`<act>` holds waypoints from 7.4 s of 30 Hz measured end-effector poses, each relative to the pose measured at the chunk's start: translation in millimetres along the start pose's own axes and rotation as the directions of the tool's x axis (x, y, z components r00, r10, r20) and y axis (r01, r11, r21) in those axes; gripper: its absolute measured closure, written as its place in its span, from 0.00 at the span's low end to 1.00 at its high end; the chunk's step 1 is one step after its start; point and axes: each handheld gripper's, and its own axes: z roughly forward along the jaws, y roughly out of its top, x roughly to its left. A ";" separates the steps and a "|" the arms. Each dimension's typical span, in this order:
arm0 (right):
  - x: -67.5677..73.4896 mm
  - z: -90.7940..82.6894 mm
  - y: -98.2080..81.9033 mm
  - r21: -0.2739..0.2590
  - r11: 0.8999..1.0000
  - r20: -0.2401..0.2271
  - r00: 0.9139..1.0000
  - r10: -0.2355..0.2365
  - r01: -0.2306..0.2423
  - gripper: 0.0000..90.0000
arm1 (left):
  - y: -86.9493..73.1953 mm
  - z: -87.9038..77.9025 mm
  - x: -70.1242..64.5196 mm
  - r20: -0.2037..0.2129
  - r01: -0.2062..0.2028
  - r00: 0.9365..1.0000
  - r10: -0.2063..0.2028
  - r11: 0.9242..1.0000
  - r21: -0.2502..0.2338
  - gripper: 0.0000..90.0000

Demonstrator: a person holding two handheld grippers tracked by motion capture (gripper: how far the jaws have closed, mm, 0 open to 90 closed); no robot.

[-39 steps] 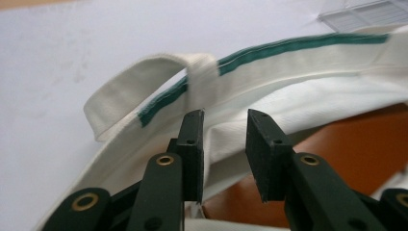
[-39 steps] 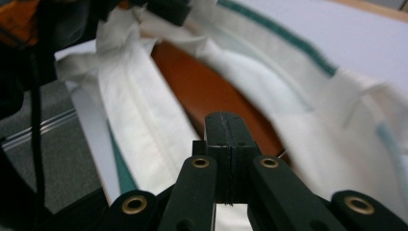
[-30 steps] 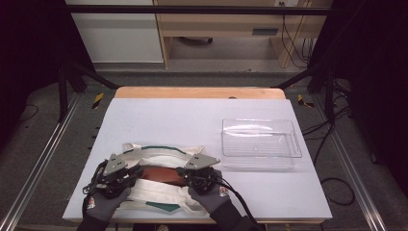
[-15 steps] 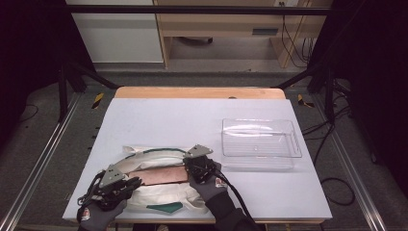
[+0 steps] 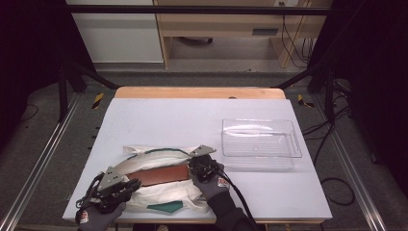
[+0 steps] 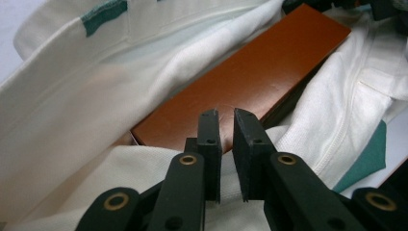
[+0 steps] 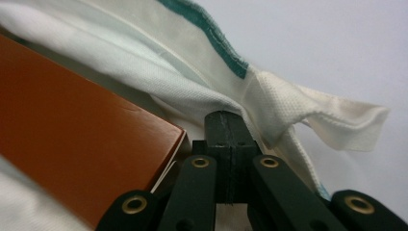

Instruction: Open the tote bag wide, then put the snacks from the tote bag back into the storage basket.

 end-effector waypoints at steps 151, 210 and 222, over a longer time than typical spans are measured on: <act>25.7 -27.7 -1.9 0.071 0.949 -0.266 0.923 -0.279 0.307 0.42 | -14.6 12.7 56.6 -0.184 0.067 0.980 -0.082 0.994 -0.084 0.68; 50.4 -7.9 50.6 0.067 0.907 -0.347 0.862 -0.369 0.415 0.47 | -13.2 -9.2 52.7 -0.184 0.038 0.979 -0.084 0.970 -0.239 0.39; 43.4 -44.6 72.8 0.003 0.921 -0.354 0.862 -0.363 0.390 0.48 | -14.0 -7.0 53.8 -0.186 0.044 0.979 -0.088 0.973 -0.226 0.39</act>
